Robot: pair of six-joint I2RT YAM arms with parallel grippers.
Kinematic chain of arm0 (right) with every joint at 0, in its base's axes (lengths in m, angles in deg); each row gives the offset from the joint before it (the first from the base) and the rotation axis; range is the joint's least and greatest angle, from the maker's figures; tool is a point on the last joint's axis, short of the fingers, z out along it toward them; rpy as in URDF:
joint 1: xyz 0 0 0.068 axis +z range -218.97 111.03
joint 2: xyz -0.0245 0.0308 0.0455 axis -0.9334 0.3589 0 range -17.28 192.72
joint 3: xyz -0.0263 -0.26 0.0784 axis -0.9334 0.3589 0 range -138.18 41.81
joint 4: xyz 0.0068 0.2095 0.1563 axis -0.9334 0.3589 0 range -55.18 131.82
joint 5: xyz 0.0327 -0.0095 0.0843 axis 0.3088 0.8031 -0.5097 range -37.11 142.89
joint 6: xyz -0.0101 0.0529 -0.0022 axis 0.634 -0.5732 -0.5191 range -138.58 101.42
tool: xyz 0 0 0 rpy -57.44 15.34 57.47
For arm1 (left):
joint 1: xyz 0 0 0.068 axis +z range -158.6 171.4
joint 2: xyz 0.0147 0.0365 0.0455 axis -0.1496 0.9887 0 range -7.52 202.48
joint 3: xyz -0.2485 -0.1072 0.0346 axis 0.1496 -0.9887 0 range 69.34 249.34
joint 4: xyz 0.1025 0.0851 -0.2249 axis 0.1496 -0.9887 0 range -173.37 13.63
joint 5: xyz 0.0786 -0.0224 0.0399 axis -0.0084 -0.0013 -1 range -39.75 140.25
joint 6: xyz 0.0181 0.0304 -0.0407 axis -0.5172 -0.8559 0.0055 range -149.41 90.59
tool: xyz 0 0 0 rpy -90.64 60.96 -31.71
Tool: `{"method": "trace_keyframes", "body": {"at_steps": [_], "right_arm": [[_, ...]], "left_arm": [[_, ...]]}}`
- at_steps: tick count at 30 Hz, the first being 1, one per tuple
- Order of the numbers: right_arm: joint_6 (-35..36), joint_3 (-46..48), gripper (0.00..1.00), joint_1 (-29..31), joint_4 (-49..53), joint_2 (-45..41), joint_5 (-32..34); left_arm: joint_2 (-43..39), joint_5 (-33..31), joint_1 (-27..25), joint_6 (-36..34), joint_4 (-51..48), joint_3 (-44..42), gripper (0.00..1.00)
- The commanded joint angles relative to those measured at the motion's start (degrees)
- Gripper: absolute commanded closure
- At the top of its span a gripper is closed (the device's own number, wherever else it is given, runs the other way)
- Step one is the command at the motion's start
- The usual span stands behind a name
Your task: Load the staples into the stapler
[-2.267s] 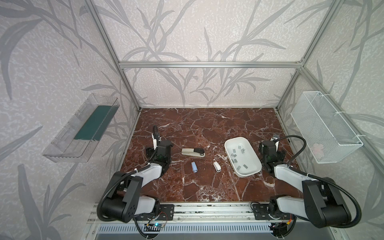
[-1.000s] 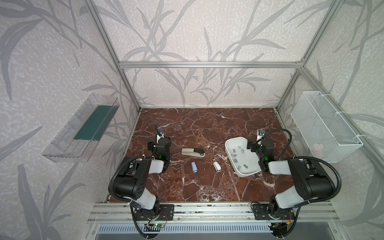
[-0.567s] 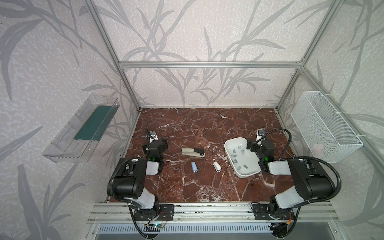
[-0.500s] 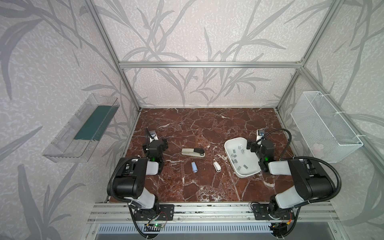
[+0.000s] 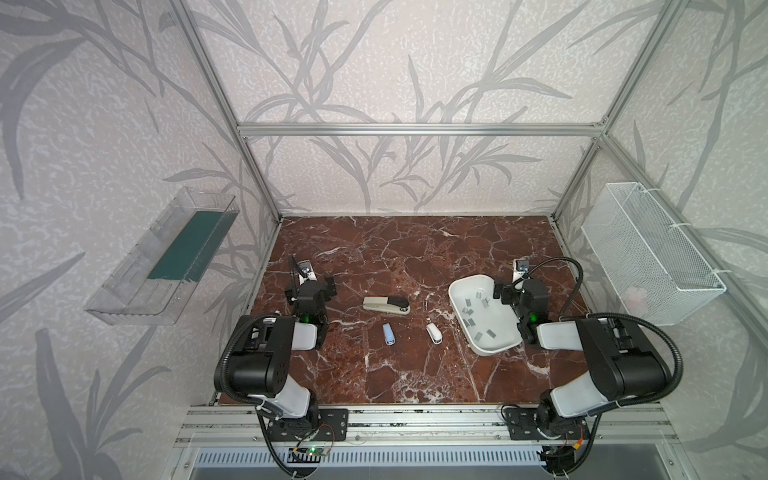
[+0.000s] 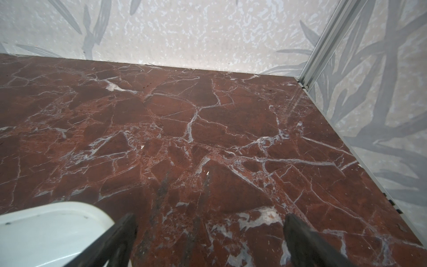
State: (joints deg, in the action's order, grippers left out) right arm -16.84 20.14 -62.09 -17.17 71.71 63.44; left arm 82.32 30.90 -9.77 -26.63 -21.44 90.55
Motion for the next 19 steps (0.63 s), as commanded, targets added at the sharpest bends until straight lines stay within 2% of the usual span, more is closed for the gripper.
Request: {"method": "trace_keyframes", "body": {"at_steps": [1, 19], "right_arm": [[1.01, -0.65, 0.01, 0.21, 1.85, -0.73, -0.43], [0.85, -0.83, 0.01, 0.19, 2.33, -0.74, -0.33]], "left_arm": [[0.51, 0.35, -0.09, 0.19, 1.92, -0.38, 0.01], [0.49, 0.37, -0.11, 0.20, 1.86, -0.32, 0.01]]}}
